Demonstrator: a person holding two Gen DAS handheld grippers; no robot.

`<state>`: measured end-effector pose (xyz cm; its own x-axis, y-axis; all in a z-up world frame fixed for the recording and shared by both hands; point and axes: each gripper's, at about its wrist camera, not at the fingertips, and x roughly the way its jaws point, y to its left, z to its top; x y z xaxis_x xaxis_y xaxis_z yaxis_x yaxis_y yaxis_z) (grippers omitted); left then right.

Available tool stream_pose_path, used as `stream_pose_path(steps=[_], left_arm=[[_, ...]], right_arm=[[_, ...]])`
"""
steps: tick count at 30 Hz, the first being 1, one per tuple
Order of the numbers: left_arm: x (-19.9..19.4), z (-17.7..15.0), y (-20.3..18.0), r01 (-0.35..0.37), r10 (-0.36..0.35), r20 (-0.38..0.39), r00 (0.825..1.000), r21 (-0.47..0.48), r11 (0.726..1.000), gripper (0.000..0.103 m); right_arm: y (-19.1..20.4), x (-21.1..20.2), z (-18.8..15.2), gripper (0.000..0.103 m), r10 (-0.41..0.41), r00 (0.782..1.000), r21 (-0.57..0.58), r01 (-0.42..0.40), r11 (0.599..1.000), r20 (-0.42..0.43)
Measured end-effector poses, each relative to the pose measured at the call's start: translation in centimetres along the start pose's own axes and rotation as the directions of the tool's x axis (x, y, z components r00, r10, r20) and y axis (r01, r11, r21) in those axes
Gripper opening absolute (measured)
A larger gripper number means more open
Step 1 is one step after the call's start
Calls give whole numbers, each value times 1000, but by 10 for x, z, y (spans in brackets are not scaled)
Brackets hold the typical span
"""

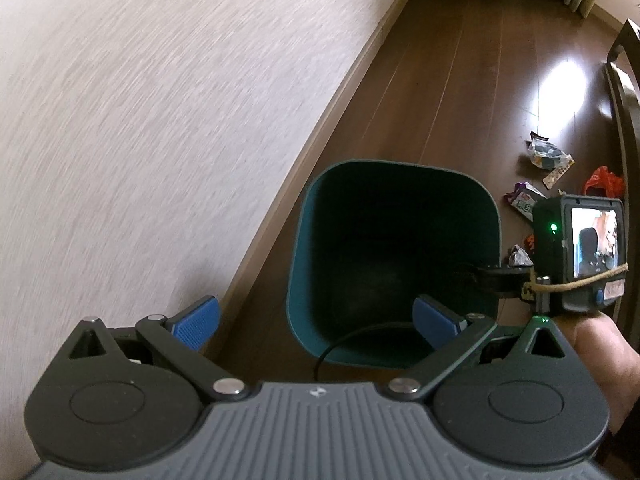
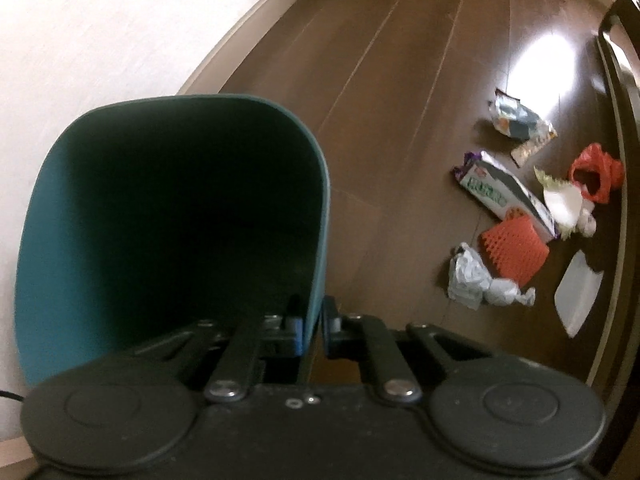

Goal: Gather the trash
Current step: 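Hold the green wastebasket with the right tool and carry it toward the trash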

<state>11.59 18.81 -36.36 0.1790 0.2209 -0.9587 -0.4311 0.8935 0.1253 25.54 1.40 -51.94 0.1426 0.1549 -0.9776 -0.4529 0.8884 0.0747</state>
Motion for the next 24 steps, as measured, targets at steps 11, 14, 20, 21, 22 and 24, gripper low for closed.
stream_pose_path(steps=[11,14,20,21,22,24], left_arm=[[-12,8,-49,43,-45,20,999,102,994,103],[-17,11,-73,59,-63,26,998,147,987,103],[-25,13,-126,97,-107,25,994,245,965,103],[-27,14,-136,104,-114,24,993,261,960,103],[-29,15,-145,110,-122,24,992,276,955,103],[-33,18,-164,121,-133,20,991,300,946,103]], right_arm=[[-75,-30,-44,6,2,1000,124,-1,992,-10],[-106,-37,-62,5,-24,1000,158,25,987,-13],[-176,-55,-102,3,-93,995,254,99,962,-33],[-186,-58,-107,3,-100,994,267,106,958,-37],[-199,-62,-113,3,-110,993,280,117,953,-41],[-217,-70,-122,3,-125,991,307,134,942,-49]])
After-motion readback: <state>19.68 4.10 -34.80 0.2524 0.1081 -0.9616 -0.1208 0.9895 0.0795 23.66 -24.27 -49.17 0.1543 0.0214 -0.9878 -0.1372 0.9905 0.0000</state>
